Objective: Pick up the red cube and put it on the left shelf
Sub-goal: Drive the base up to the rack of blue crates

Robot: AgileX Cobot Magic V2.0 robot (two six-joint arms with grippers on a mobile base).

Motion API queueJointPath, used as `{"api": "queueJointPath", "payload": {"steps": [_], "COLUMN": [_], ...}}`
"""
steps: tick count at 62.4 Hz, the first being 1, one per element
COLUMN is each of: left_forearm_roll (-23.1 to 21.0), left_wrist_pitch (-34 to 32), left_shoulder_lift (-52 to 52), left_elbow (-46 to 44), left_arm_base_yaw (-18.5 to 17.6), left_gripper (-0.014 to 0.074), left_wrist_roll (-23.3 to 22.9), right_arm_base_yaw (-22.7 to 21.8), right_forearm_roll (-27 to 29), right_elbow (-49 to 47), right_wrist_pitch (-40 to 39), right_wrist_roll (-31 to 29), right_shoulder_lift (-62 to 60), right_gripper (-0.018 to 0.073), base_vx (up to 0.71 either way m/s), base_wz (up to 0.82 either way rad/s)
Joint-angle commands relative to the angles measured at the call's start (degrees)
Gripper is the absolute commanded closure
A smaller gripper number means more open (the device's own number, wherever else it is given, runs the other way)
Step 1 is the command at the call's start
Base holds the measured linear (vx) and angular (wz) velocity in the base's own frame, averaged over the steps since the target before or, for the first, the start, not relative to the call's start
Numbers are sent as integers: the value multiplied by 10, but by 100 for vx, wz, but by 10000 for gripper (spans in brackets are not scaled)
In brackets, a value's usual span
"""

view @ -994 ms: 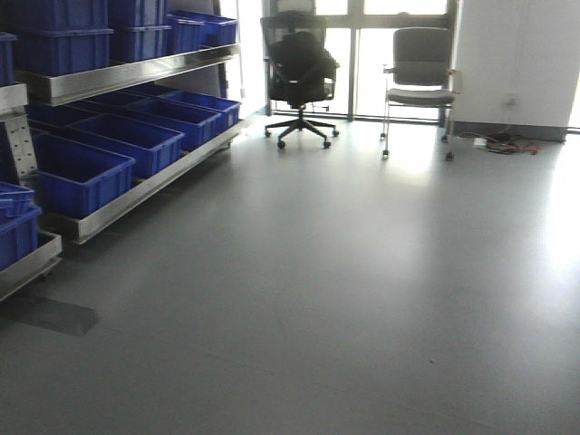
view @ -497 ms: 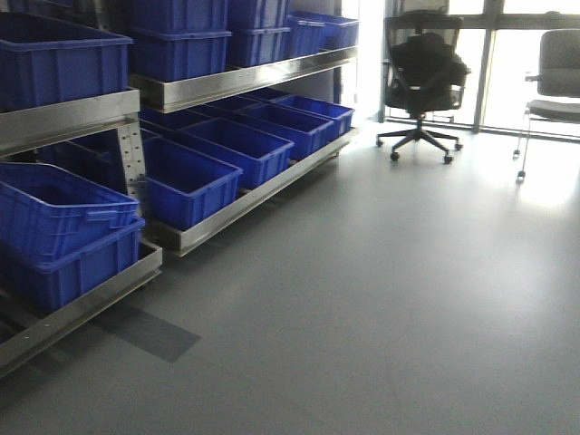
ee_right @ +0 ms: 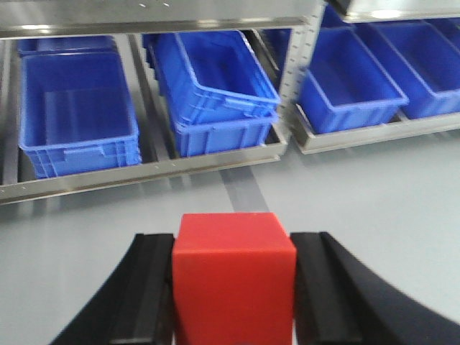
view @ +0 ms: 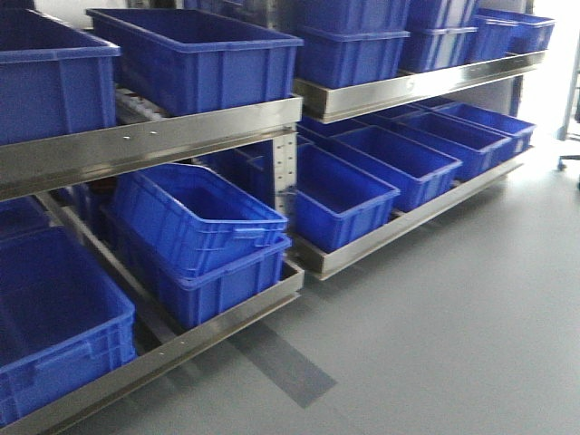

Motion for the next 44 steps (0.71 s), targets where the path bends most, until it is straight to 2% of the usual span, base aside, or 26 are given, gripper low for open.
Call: {"api": "queueJointPath", "payload": {"steps": [1,44], "left_forearm_roll": [-3,-3], "left_wrist_pitch": [-52,-52], "left_shoulder_lift": [-1,-1], "left_elbow": [13,13], "left_arm_base_yaw": [-1,-1], "left_gripper": [491,491], "left_wrist_roll": [0,0], "right_arm_base_yaw": [-3,-3], "right_forearm_roll": [5,5], "right_elbow": [-19,-19], "right_wrist_pitch": [-46,-46], "right_wrist_roll": [-1,-1], "right_shoulder_lift": [1,1], "right_gripper": [501,501], "base_vx": [38,36], "base_wz": [57,52]}}
